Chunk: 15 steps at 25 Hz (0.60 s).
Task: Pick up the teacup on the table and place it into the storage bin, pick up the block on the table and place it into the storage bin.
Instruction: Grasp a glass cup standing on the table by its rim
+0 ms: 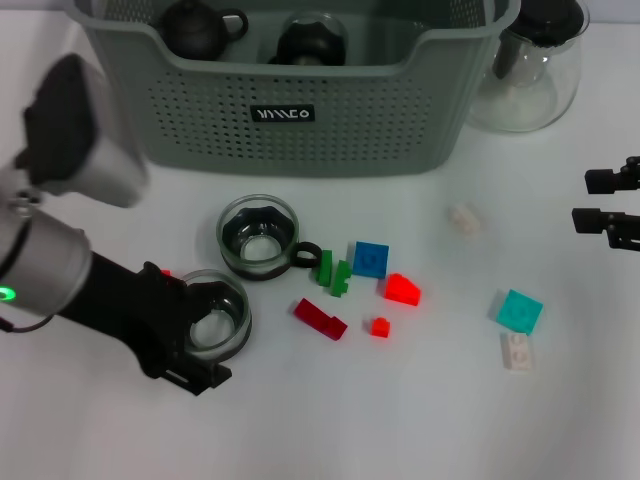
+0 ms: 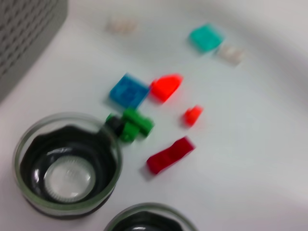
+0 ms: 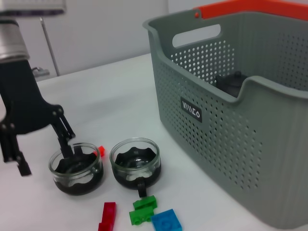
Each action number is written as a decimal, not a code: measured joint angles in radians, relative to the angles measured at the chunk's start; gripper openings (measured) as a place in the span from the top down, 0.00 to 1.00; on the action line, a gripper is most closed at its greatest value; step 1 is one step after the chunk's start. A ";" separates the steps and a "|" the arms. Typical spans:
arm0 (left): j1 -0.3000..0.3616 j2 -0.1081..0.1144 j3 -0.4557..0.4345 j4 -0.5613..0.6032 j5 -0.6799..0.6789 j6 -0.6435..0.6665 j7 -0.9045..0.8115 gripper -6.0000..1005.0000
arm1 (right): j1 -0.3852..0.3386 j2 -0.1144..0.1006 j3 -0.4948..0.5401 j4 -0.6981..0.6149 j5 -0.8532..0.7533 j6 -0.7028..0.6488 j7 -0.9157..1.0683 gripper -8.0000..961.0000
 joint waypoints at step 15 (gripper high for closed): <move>-0.003 0.003 0.299 0.108 0.202 -0.090 -0.468 0.24 | 0.016 -0.004 0.002 0.025 -0.010 -0.001 0.000 0.49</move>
